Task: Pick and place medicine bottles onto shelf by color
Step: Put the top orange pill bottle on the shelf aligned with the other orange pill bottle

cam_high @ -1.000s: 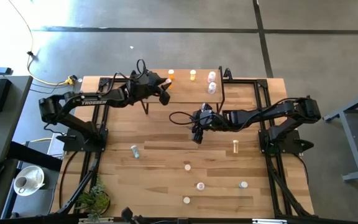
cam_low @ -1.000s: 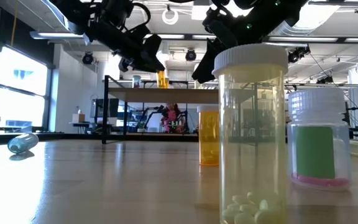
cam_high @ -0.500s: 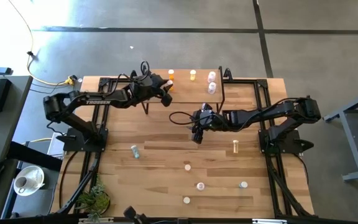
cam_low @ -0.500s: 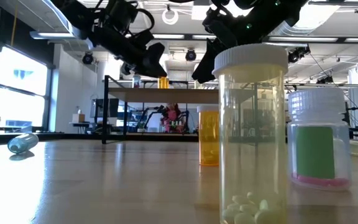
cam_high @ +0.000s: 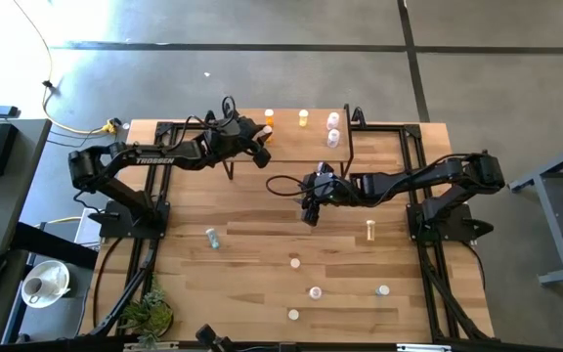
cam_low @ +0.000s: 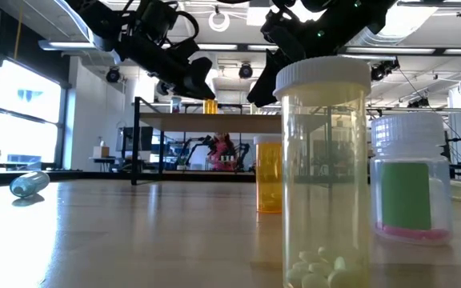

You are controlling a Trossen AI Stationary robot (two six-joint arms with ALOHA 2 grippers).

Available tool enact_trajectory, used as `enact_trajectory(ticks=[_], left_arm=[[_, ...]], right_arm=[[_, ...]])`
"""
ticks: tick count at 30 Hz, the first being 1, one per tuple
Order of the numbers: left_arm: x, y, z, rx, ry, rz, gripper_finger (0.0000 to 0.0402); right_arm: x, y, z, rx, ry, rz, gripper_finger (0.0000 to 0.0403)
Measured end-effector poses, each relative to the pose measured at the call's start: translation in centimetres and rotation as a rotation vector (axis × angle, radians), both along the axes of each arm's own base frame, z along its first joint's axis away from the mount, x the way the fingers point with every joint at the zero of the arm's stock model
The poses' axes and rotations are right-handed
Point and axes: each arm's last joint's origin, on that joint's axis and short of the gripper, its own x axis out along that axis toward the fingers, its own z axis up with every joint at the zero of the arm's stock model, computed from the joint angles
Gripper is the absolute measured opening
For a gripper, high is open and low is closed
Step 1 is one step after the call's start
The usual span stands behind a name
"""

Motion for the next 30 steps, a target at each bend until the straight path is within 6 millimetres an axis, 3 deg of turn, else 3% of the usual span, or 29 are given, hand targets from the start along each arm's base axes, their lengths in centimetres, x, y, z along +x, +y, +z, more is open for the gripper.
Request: enact_trajectory(ticks=[15, 30], left_arm=[[0.02, 0.00, 0.01, -0.003, -0.007, -0.001, 0.0116], [0.10, 0.02, 0.23, 0.012, -0.033, -0.005, 0.0179]], right_arm=[[0.00, 0.00, 0.00, 0.000, 0.000, 0.000, 0.0216], [-0.01, 0.00, -0.01, -0.001, 0.001, 0.000, 0.0216]])
